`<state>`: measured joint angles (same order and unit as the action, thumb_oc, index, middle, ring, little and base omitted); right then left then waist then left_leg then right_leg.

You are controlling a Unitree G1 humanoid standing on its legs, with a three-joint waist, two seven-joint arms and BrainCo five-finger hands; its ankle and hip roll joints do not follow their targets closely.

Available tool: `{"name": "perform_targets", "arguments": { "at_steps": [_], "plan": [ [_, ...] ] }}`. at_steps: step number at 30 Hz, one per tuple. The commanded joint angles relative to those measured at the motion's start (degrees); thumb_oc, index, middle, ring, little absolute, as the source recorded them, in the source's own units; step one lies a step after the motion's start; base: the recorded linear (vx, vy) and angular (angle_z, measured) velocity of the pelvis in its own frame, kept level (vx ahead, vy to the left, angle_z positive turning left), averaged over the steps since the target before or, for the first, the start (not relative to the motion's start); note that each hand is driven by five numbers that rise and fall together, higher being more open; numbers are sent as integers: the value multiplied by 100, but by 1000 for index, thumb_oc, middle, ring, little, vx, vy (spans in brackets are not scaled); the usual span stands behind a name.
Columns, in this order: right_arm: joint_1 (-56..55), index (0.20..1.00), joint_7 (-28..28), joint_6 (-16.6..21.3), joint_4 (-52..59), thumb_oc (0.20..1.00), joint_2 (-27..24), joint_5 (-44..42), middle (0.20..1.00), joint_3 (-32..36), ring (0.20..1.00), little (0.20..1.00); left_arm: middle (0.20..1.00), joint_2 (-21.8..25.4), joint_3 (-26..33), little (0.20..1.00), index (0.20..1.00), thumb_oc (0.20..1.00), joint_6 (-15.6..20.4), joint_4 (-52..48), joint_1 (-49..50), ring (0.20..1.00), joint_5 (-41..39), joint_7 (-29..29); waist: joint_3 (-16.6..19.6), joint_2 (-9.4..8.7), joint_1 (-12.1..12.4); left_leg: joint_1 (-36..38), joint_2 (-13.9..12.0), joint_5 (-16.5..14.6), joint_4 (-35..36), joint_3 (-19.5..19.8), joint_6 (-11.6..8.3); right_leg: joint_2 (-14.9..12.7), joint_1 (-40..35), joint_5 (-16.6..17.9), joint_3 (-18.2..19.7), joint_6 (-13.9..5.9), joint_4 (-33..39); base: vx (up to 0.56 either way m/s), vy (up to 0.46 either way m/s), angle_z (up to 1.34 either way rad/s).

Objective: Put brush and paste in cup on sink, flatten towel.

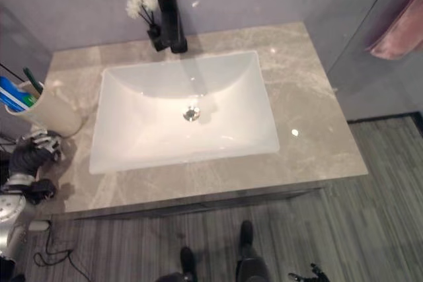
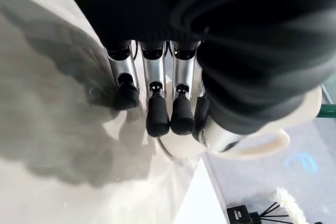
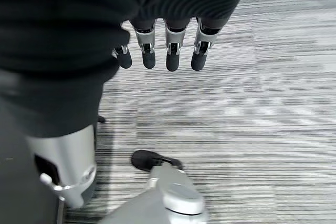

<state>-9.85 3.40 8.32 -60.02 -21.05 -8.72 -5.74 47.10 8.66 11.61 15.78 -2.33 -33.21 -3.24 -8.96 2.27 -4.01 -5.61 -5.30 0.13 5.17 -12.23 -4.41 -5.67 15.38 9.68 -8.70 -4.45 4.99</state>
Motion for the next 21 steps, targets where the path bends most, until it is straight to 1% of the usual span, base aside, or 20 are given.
{"name": "perform_targets", "arguments": {
  "at_steps": [1, 4, 10, 17, 19, 21],
  "plan": [
    [295, 1000, 27, 41, 85, 1000, -141, -137, 1000, -134, 1000, 1000, 200, 249, 37, 200, 200, 200, 165, 257, -247, 200, 94, -93, -276, -74, -197, 64, 60, 194, -17, 146, 55, -197, -932, -407, 233, -455, -46, 12, 16, -17],
    [358, 1000, 42, 51, 124, 1000, -152, -157, 1000, -177, 1000, 1000, 200, 238, -29, 200, 200, 200, 169, 236, -403, 200, 129, -159, -297, -85, -203, 33, 64, 188, -17, 107, 58, -194, -874, -387, 290, -460, -31, 7, 6, -8],
    [395, 1000, 51, 91, 373, 1000, -180, -210, 1000, -266, 1000, 1000, 200, 389, -144, 200, 200, 200, 187, 587, -868, 200, 154, -305, -346, -129, -257, -74, 69, 180, -17, 45, 66, -188, -727, -320, 404, -478, -2, -2, 4, -5],
    [478, 1000, 80, 96, 340, 1000, -149, -200, 1000, -391, 1000, 1000, 200, 485, -299, 200, 200, 200, 189, 924, -1379, 200, 221, -499, -407, -186, -297, -105, 76, 147, -17, -41, 93, -175, -602, -302, 549, -499, 1, -9, 21, -8],
    [496, 1000, 88, 88, 259, 1000, -115, -192, 1000, -426, 1000, 1000, 200, 461, -327, 200, 200, 200, 198, 910, -1412, 200, 238, -510, -395, -202, -291, -85, 63, 137, -17, -72, 91, -170, -603, -323, 578, -500, 1, 1, 12, -18],
    [452, 1000, 78, 77, 211, 1000, -79, -164, 1000, -433, 1000, 1000, 200, 415, -262, 200, 200, 200, 205, 669, -1215, 200, 281, -439, -357, -218, -266, -28, 62, 114, -17, -85, 97, -156, -639, -344, 598, -500, 1, 12, 1, -8]
  ]
}}
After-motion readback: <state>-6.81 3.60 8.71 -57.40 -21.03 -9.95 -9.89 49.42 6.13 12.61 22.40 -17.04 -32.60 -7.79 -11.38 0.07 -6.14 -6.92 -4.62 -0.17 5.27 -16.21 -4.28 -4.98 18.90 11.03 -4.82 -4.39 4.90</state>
